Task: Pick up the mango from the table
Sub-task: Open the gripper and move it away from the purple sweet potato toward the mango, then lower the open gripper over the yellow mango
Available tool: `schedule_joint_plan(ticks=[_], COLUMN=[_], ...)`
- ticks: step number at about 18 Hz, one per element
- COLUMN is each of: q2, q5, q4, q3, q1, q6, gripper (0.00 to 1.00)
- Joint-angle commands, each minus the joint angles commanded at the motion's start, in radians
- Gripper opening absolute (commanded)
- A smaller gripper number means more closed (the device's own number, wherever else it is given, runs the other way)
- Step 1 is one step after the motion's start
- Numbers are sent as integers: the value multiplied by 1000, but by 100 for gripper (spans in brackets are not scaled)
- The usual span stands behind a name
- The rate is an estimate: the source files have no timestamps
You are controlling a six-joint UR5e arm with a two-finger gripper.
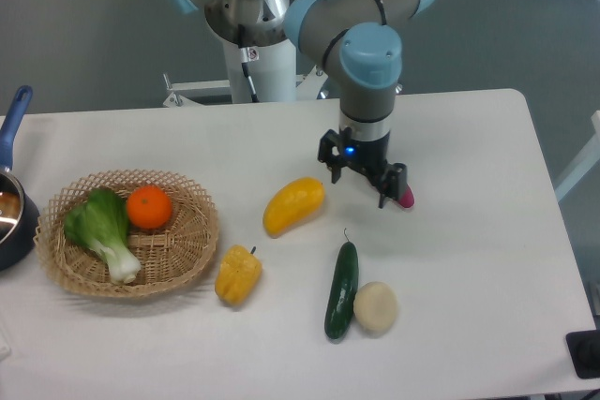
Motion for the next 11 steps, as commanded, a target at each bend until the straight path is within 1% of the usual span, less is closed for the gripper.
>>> schedule_joint_plan(ticks=[4,6,8,11], q2=[-6,-8,-9,-29], q5=[0,0,4,12], q4=[-3,-3,-5,0], q3=[-17,-34,-37,-38], q1=[-52,-55,-69,-81], q6=[-5,-5,-6,-27], gripper=[100,100,100,100])
